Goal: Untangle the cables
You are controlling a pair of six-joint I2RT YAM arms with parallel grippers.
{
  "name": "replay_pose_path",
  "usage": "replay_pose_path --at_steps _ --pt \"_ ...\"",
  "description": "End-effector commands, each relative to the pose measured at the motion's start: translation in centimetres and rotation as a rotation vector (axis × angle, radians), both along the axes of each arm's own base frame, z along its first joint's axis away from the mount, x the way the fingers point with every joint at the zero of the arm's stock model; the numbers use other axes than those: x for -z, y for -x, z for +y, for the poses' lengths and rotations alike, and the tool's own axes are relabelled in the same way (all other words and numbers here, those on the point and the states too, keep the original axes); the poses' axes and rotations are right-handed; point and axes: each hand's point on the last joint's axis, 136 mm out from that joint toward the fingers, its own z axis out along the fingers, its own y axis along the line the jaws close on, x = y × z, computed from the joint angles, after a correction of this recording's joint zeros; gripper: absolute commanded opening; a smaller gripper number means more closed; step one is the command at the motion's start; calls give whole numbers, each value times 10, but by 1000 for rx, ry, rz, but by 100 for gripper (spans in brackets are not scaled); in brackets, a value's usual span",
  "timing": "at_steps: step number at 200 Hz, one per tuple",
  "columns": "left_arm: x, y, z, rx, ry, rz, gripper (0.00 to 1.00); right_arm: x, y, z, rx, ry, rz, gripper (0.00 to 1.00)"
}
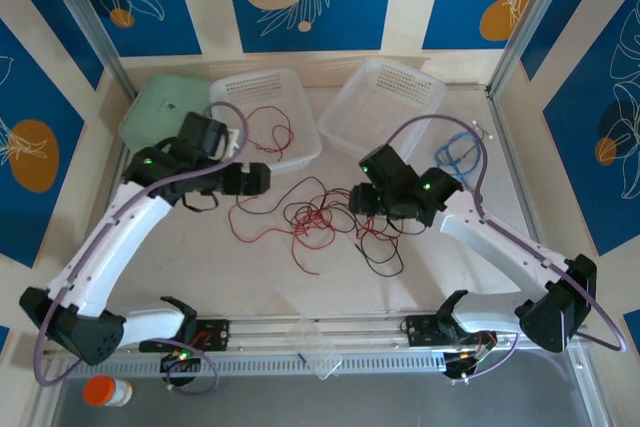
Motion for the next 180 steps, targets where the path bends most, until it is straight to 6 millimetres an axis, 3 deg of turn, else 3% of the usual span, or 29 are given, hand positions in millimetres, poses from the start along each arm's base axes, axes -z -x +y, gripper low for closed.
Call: replay_pose_path --at_steps 1,38,84,126,180 --pt "22 4 -45 95 10 33 94 25 6 -3 84 -28 63 49" --pt "86 1 -105 229 -85 108 81 44 5 -9 122 -21 79 44" --pt "153 -27 -131 272 -187 171 70 50 1 -18 155 -38 85 41" --pt "178 -46 -147 303 -224 165 60 50 -2 -21 166 -72 86 39" --pt "186 -56 -150 312 -250 141 48 50 -8 -19 168 -96 91 37"
